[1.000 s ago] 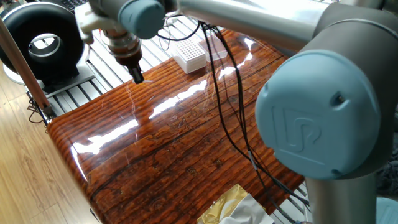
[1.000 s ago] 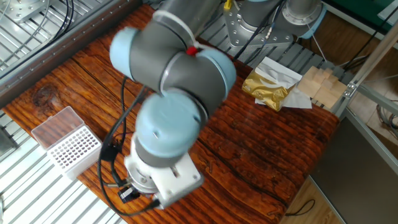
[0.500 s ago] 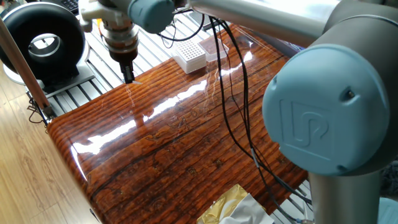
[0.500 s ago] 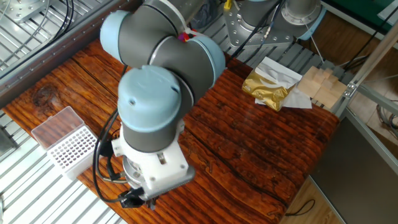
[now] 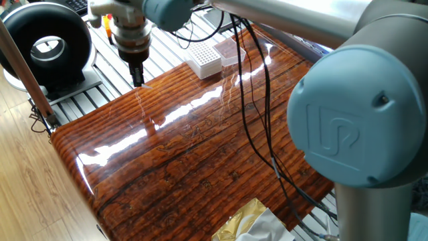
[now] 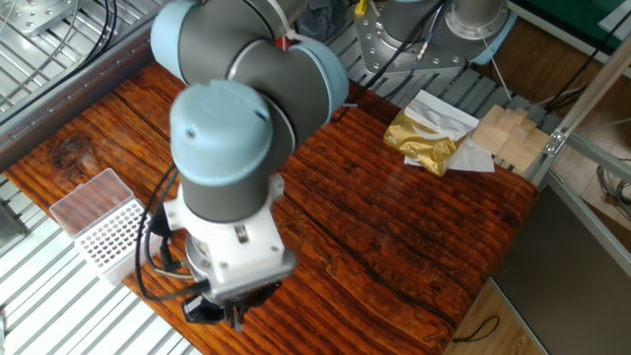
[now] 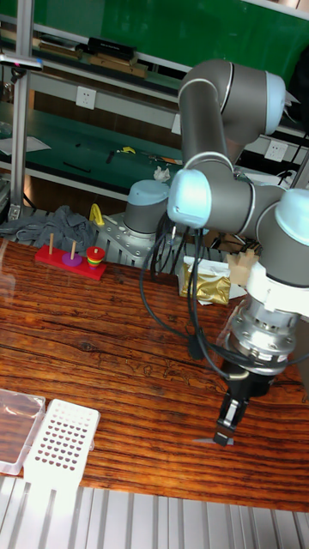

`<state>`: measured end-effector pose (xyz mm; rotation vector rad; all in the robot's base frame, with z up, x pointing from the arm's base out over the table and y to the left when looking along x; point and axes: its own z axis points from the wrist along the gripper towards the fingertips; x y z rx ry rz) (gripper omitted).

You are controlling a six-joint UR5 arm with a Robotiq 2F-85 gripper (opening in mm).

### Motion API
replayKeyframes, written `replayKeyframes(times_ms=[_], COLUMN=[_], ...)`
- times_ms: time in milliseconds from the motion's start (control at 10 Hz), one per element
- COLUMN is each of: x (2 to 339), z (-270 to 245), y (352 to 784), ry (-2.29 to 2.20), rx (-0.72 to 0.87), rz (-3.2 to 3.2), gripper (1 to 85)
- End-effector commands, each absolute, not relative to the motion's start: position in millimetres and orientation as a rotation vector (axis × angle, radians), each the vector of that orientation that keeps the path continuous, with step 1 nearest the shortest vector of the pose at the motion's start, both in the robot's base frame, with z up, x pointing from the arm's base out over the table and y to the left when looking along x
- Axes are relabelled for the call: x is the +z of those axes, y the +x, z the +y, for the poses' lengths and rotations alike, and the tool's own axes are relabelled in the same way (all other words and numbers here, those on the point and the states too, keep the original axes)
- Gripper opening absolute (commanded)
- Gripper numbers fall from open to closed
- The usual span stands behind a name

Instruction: Insert a medium pipette tip into the holder for medium pipette tips

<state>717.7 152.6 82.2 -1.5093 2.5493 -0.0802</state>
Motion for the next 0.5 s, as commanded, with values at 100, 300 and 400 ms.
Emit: replayKeyframes(times_ms=[100, 300, 400], x=[95.0, 99.0, 99.5], z=[145.4, 146.9, 146.1], y=[716.9, 717.8, 717.0], ry=[-1.438, -1.405, -1.391], rx=[-0.029, 0.007, 0.005], rz=[2.558, 2.551, 2.561], gripper=[1.0, 1.0, 1.0])
